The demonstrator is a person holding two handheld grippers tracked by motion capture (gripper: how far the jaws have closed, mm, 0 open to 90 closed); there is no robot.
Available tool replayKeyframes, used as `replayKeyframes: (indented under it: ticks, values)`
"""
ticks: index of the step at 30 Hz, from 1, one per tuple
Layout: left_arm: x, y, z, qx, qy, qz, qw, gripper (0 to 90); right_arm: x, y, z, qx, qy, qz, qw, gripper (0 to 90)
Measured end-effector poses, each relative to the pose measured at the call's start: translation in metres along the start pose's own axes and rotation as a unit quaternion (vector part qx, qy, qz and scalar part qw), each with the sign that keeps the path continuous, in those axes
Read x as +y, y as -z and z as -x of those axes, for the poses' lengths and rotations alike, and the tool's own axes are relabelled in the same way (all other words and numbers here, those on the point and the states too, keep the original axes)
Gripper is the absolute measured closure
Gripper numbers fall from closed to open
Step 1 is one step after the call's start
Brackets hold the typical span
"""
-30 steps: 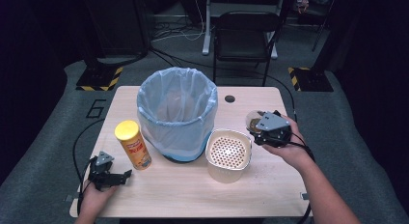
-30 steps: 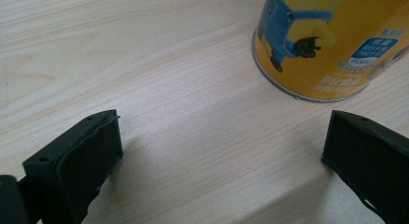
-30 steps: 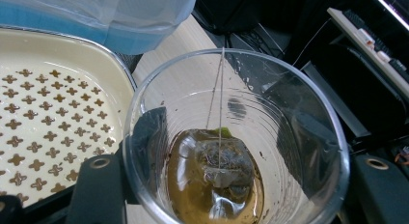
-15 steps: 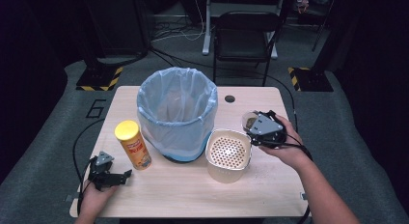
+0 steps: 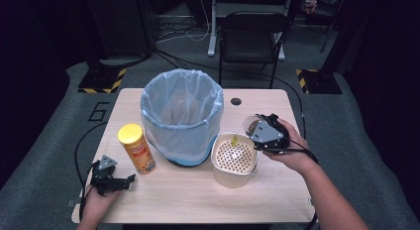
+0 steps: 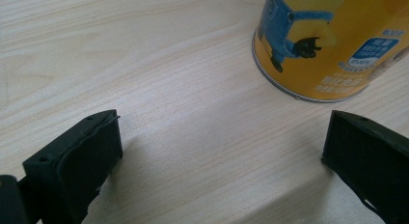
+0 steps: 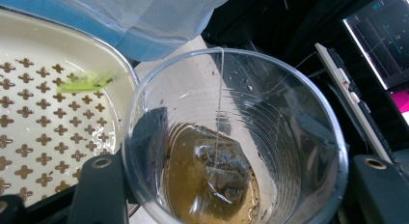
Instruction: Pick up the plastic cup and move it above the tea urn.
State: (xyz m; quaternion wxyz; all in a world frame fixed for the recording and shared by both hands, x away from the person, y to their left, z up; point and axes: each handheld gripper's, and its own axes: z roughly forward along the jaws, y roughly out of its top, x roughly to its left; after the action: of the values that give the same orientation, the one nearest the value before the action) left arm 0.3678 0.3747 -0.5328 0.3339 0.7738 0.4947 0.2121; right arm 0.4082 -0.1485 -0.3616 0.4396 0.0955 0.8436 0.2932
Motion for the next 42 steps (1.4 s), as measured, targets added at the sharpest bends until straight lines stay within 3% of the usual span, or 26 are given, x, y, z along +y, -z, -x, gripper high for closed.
replayKeyframes:
  ticks: [9, 15, 16, 20, 28, 32, 33, 34, 35, 38, 39, 40, 41, 42]
  values:
    - [0.000, 0.000, 0.000, 0.000, 0.000, 0.000, 1.0000, 0.0, 0.004, -0.001, -0.003, -0.007, 0.025, 0.001, 0.9997, 36.1]
    - [0.000, 0.000, 0.000, 0.000, 0.000, 0.000, 1.0000, 0.0, 0.009, 0.000, -0.010, -0.018, 0.056, -0.002, 0.9983, 36.1]
    - [0.000, 0.000, 0.000, 0.000, 0.000, 0.000, 1.0000, 0.0, 0.012, -0.001, -0.012, -0.020, 0.071, -0.001, 0.9973, 36.1]
    - [0.000, 0.000, 0.000, 0.000, 0.000, 0.000, 1.0000, 0.0, 0.015, -0.001, -0.016, -0.021, 0.081, 0.000, 0.9965, 36.1]
    - [0.000, 0.000, 0.000, 0.000, 0.000, 0.000, 1.0000, 0.0, 0.018, -0.001, -0.026, -0.045, 0.118, 0.001, 0.9920, 36.4]
    - [0.000, 0.000, 0.000, 0.000, 0.000, 0.000, 1.0000, 0.0, 0.017, -0.004, -0.030, -0.058, 0.147, 0.001, 0.9875, 36.6]
    - [0.000, 0.000, 0.000, 0.000, 0.000, 0.000, 1.0000, 0.0, 0.017, -0.005, -0.034, -0.066, 0.171, 0.003, 0.9831, 36.6]
    - [0.000, 0.000, 0.000, 0.000, 0.000, 0.000, 1.0000, 0.0, 0.017, -0.005, -0.035, -0.071, 0.180, 0.005, 0.9811, 36.7]
    - [0.000, 0.000, 0.000, 0.000, 0.000, 0.000, 1.0000, 0.0, 0.017, -0.005, -0.035, -0.071, 0.180, 0.005, 0.9811, 36.7]
    - [0.000, 0.000, 0.000, 0.000, 0.000, 0.000, 1.0000, 0.0, 0.019, -0.006, -0.043, -0.093, 0.226, 0.009, 0.9696, 36.8]
    - [0.000, 0.000, 0.000, 0.000, 0.000, 0.000, 1.0000, 0.0, 0.019, -0.007, -0.047, -0.104, 0.254, 0.014, 0.9615, 36.8]
    - [0.000, 0.000, 0.000, 0.000, 0.000, 0.000, 1.0000, 0.0, 0.019, -0.007, -0.047, -0.104, 0.254, 0.014, 0.9615, 36.8]
    - [0.000, 0.000, 0.000, 0.000, 0.000, 0.000, 1.0000, 0.0, 0.019, -0.008, -0.050, -0.116, 0.280, 0.014, 0.9528, 36.8]
    - [0.000, 0.000, 0.000, 0.000, 0.000, 0.000, 1.0000, 0.0, 0.020, -0.010, -0.056, -0.128, 0.317, 0.015, 0.9394, 37.0]
